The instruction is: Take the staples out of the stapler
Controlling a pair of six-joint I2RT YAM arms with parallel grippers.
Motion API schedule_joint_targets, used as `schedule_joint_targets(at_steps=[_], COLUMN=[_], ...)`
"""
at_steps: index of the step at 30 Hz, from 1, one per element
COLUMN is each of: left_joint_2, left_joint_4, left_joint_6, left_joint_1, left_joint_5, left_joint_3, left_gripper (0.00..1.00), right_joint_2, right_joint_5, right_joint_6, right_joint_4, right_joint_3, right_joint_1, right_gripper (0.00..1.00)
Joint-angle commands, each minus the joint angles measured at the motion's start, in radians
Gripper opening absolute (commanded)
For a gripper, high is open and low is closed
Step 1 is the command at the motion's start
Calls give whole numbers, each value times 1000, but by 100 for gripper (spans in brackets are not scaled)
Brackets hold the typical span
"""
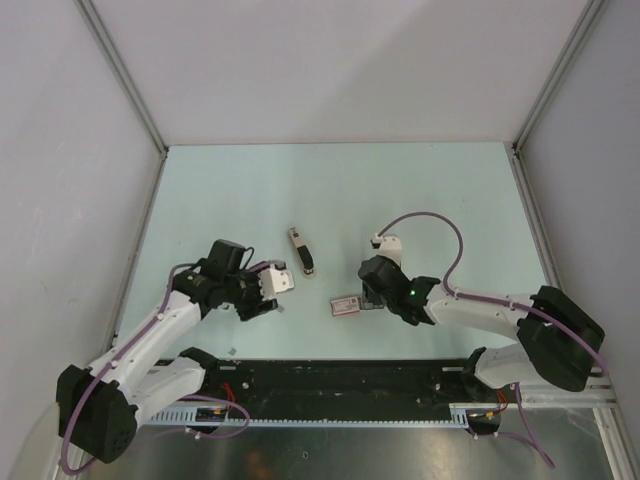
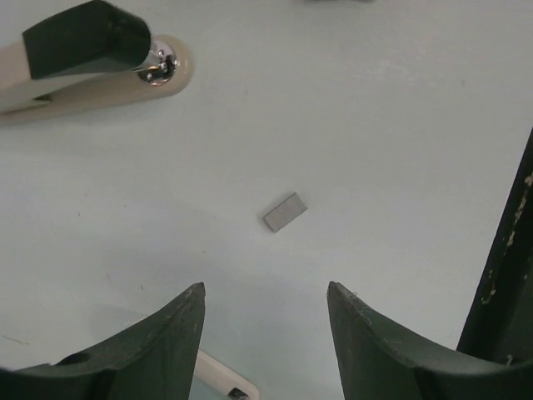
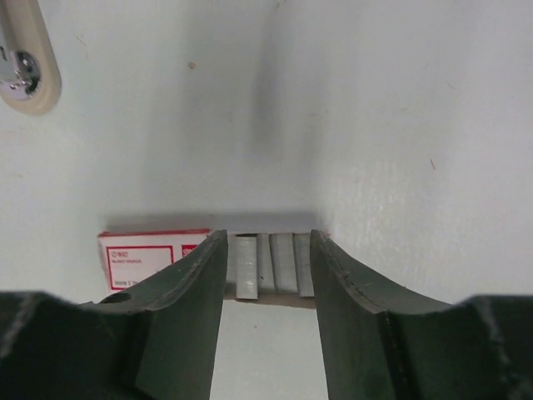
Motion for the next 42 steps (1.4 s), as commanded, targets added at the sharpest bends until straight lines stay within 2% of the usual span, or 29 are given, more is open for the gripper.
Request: schedule_joint_targets(at_steps=[1,5,11,16,21,25,28,36,42], left_joint_2=[5,133,223,246,227,186,171,202,199], left_joint_4=[-5,-4,-1,-2,-2,-1,-1,-4,-3], left_joint_6=[253,248,69,-110,-224,-256,-274,-288,-285], left_joint_1=[-7,-10,77,276,389,425,454,488,503], left_joint_5=[76,66,150,272,269,242,234,247,235], left_joint_3=[9,72,149,222,249,242,243,220,212], left_gripper=[66,66,65,67,68,68,69,69,69], right_joint_2=[-74,-109,-116,16,246,430,510,599,633], right_joint_5=[13,20,-29,-157,-275,-320,-344,-395,-371], right_joint_6=[0,-10,-143,-249,-351,-412,-427,-435,-450], right_joint_4=[95,132,269,349,350,318,325,333,314], right_joint_3=[-63,-99,-82,21,209,367,432,501,533], right_joint_1=[-2,9,58,78,137,190,208,225,236], right_gripper=[51,54,57,58,59,64,65,66,64])
